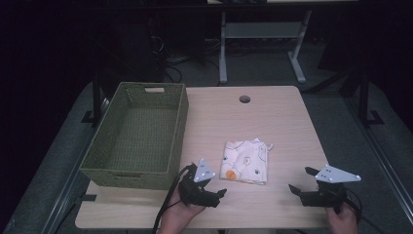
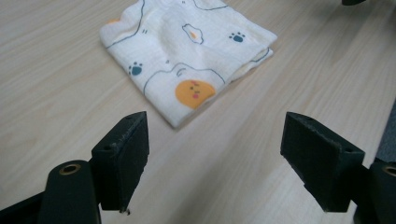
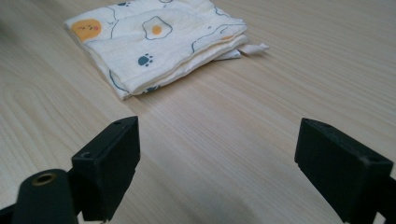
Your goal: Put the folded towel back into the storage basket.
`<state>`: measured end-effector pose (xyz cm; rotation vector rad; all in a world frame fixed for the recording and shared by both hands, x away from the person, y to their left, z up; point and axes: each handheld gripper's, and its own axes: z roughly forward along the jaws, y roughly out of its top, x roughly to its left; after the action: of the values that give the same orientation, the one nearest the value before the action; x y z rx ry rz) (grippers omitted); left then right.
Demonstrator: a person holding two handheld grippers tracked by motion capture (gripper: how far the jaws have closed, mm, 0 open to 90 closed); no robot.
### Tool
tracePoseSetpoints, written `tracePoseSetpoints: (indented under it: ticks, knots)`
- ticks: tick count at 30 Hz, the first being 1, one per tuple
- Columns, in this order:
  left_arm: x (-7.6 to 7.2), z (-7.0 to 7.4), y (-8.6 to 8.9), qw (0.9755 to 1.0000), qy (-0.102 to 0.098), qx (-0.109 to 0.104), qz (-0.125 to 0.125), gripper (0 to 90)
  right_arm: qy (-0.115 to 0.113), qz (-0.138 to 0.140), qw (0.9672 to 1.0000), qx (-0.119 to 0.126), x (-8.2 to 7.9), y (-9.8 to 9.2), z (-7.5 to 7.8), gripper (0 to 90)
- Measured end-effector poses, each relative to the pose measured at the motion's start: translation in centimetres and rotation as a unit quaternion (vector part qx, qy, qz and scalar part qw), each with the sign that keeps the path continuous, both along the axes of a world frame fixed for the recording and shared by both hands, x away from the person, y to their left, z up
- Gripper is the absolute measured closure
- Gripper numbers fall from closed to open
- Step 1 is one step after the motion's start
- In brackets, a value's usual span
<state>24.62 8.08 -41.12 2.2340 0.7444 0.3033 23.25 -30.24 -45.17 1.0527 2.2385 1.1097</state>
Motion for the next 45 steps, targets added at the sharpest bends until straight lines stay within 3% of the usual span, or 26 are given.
tracePoseSetpoints:
  ticks: [9, 19, 29, 34, 36, 37, 38, 40, 43, 45]
  knots:
    - [2.3, 0.9, -2.7, 0.9995, -0.002, 0.027, -0.015, 24.7, -0.002, -0.002, 1.0000, 0.004, 0.1, -0.2, 0.0, 13.9]
    - [5.0, 0.8, -5.7, 0.9975, 0.017, 0.064, -0.025, 24.8, 0.000, 0.002, 1.0000, 0.003, 0.1, -0.1, 0.0, 13.9]
    - [8.0, -0.1, -8.5, 0.9931, 0.041, 0.106, -0.031, 28.1, 0.002, 0.007, 1.0000, 0.001, 0.3, 0.1, 0.0, 13.9]
    - [10.1, -0.9, -10.2, 0.9889, 0.060, 0.132, -0.032, 31.6, 0.001, 0.011, 0.9999, 0.001, 0.3, 0.2, 0.0, 13.9]
    - [10.4, -1.1, -10.4, 0.9893, 0.064, 0.128, -0.030, 33.3, 0.001, 0.011, 0.9999, 0.000, 0.2, 0.2, 0.1, 13.9]
    - [10.9, -1.4, -10.9, 0.9869, 0.068, 0.143, -0.029, 33.3, 0.002, 0.010, 0.9999, 0.001, 0.2, 0.1, 0.1, 13.9]
    - [10.9, -1.4, -10.9, 0.9869, 0.068, 0.143, -0.029, 33.4, 0.002, 0.010, 0.9999, 0.001, 0.2, 0.1, 0.1, 13.9]
    - [11.5, -1.8, -11.4, 0.9846, 0.077, 0.155, -0.029, 34.8, 0.002, 0.010, 0.9999, 0.003, 0.3, 0.1, 0.1, 13.9]
    - [12.1, -2.1, -11.8, 0.9847, 0.083, 0.152, -0.020, 38.2, 0.004, 0.009, 0.9999, 0.004, 0.4, 0.1, 0.1, 13.9]
    - [12.4, -2.5, -12.2, 0.9830, 0.084, 0.163, -0.013, 38.1, 0.004, 0.011, 0.9999, 0.004, 0.3, 0.1, 0.1, 13.9]
